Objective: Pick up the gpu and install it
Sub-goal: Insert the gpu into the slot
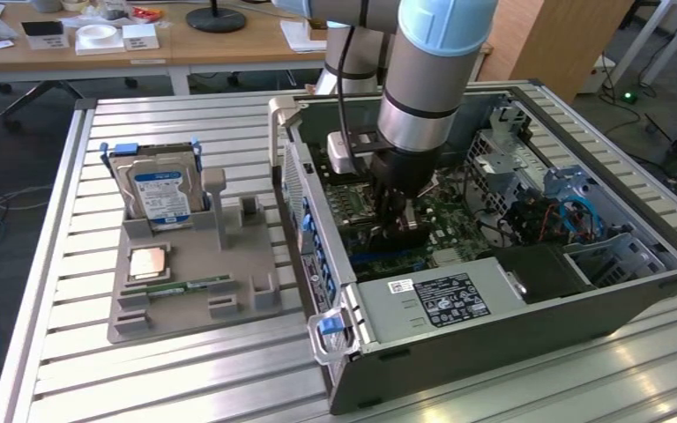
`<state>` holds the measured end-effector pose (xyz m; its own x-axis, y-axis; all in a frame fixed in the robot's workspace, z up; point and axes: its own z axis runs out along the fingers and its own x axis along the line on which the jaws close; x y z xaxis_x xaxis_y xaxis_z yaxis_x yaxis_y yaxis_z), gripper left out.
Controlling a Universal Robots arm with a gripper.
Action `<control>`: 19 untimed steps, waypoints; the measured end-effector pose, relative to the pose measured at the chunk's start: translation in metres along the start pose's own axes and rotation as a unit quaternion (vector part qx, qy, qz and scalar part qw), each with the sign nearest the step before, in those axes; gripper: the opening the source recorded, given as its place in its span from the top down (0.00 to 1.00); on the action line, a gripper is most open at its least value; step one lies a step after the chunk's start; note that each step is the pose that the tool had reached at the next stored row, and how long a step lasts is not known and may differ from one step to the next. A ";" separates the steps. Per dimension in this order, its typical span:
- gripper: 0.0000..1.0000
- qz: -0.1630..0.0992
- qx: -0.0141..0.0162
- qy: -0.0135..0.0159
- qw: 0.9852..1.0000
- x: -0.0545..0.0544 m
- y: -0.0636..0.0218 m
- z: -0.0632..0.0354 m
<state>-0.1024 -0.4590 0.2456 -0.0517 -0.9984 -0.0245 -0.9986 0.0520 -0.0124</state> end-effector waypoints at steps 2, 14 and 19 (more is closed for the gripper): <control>0.74 0.000 0.000 0.000 1.000 0.000 0.0001 0.0001; 0.74 0.000 0.000 0.000 1.000 0.000 0.0025 0.0013; 0.74 0.000 0.000 0.000 1.000 0.000 0.0029 0.0015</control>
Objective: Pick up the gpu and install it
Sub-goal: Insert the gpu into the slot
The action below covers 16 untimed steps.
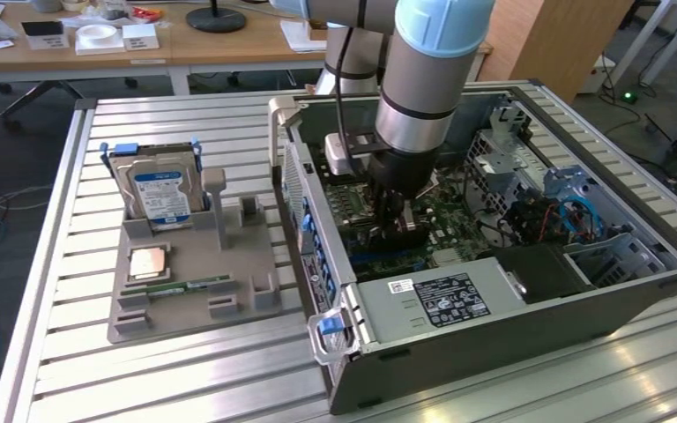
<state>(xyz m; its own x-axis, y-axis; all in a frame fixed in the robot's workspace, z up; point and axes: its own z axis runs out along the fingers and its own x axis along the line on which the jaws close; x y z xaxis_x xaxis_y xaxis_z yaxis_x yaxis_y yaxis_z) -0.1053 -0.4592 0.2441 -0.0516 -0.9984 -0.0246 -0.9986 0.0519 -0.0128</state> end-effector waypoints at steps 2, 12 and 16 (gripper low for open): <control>0.74 0.000 0.000 0.000 1.000 0.000 0.0000 0.0000; 0.74 0.000 0.000 0.000 1.000 0.000 0.0002 0.0005; 0.74 0.000 0.000 0.000 1.000 0.000 0.0002 0.0006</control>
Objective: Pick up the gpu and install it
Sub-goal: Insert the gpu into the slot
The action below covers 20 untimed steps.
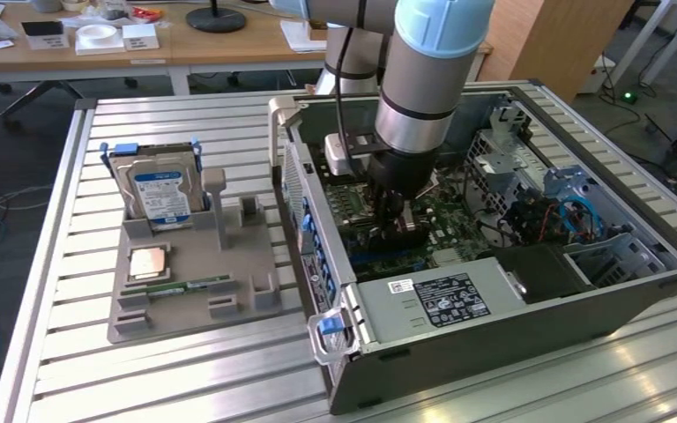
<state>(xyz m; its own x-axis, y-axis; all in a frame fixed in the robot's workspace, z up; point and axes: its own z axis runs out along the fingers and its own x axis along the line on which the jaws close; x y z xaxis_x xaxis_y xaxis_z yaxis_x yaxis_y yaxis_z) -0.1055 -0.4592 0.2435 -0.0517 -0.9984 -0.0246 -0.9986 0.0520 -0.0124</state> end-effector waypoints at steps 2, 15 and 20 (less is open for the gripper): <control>0.73 0.001 0.000 -0.001 1.000 0.000 0.0005 0.0010; 0.49 0.000 0.000 0.000 1.000 0.000 -0.0002 -0.0168; 0.49 0.000 0.000 0.000 1.000 -0.001 -0.0005 -0.0396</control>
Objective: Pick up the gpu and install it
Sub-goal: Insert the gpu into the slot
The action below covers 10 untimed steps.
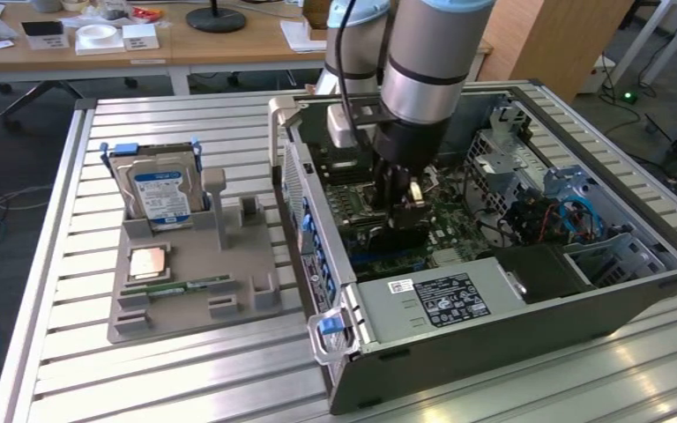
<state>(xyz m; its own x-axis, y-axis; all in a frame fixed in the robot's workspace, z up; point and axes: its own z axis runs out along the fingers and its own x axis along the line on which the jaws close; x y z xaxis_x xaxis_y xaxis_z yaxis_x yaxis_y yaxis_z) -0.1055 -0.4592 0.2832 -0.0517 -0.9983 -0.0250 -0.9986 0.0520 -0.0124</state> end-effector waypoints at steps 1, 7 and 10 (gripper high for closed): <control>0.49 0.000 0.000 0.000 1.000 0.000 -0.0001 -0.0045; 0.49 0.000 0.000 0.000 1.000 -0.001 -0.0004 -0.0292; 0.49 0.000 0.000 0.000 1.000 -0.001 -0.0004 -0.0323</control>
<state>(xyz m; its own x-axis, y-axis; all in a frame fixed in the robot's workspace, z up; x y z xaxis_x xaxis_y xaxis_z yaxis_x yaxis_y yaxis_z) -0.1055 -0.4592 0.3155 -0.0517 -0.9983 -0.0252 -0.9986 0.0520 -0.0125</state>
